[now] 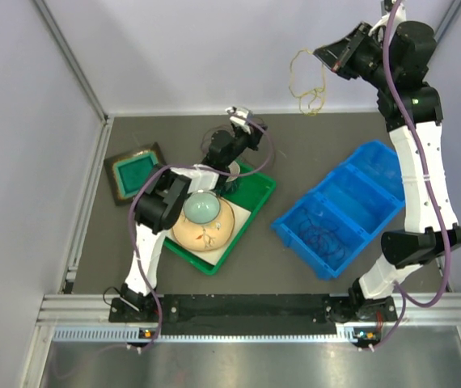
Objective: Untangle the cables
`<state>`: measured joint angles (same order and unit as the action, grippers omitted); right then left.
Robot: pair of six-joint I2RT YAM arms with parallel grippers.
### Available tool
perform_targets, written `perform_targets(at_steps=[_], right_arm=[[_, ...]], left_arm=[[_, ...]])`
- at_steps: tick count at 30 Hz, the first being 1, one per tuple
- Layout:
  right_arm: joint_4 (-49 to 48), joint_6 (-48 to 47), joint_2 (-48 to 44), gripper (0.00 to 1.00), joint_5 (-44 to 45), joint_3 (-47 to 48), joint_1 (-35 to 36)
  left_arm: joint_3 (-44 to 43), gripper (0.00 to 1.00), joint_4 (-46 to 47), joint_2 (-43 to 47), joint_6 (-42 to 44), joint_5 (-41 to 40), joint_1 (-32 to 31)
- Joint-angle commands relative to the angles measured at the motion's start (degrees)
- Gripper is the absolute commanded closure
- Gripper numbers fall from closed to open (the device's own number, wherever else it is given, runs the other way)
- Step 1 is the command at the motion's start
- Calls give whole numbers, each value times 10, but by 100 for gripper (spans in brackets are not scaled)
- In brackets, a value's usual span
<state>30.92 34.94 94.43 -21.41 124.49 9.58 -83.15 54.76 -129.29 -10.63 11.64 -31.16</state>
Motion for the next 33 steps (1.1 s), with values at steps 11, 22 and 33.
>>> perform_targets(at_steps=[11,22,33], right_arm=[[-24,-3,-33,100,15,-10,-4],[34,-46,-10,100,72,43,-4],[79,-104,-13,100,165,114,-7]], left_arm=[[-97,100,-58,54,-25,-111,38],[-246,100,-440,42,-79,-288,55],[-391,1,-596,-66,-158,-92,126]])
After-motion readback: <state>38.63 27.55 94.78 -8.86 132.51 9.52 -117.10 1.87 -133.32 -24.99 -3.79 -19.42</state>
